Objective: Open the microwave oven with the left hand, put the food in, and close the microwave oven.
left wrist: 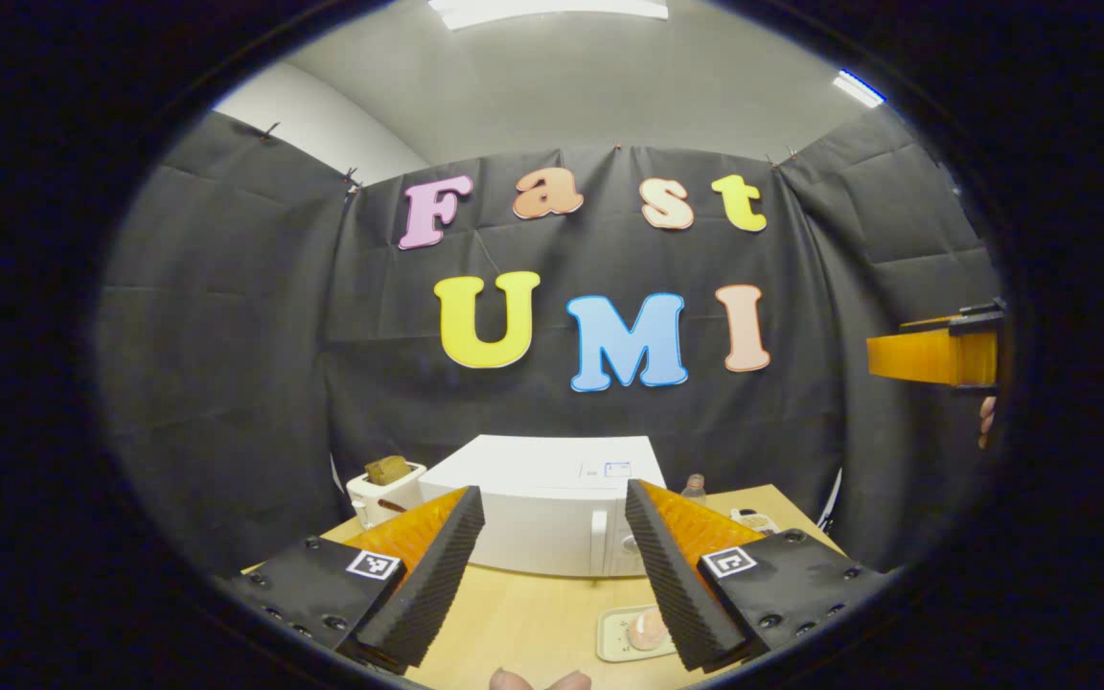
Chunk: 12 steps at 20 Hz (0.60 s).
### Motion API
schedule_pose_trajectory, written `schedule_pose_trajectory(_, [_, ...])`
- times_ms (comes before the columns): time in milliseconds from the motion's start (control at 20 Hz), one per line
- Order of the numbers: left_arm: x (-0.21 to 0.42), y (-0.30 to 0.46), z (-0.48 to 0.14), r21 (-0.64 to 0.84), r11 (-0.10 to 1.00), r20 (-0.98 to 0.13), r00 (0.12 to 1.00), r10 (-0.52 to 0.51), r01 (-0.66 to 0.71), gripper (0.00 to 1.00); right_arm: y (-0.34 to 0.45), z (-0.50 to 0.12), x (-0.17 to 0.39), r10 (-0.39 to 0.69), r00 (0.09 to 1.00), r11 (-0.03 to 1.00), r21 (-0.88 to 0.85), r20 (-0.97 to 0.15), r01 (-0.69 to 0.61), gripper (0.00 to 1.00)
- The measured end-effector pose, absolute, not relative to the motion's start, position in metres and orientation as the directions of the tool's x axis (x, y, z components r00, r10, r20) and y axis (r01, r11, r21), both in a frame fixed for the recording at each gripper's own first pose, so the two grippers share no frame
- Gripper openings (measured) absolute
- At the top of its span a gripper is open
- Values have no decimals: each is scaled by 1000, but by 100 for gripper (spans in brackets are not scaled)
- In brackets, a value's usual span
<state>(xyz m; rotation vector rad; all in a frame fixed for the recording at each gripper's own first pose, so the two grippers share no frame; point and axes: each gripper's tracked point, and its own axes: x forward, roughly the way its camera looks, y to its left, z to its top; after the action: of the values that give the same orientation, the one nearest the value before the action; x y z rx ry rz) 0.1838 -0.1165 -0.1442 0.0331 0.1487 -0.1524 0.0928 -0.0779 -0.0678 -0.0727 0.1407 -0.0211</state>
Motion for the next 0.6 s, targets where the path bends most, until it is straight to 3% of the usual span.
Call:
schedule_pose_trajectory(300, [254,-115,-201,22,979,-198,960,-196,205,98,-48,-71,146,-23,986,994,-109,-167,5,96])
schedule_pose_trajectory(600, [309,-114,-276,-2,970,-278,932,-235,244,97,-49,-73,163,-98,977,988,-140,-189,72,96])
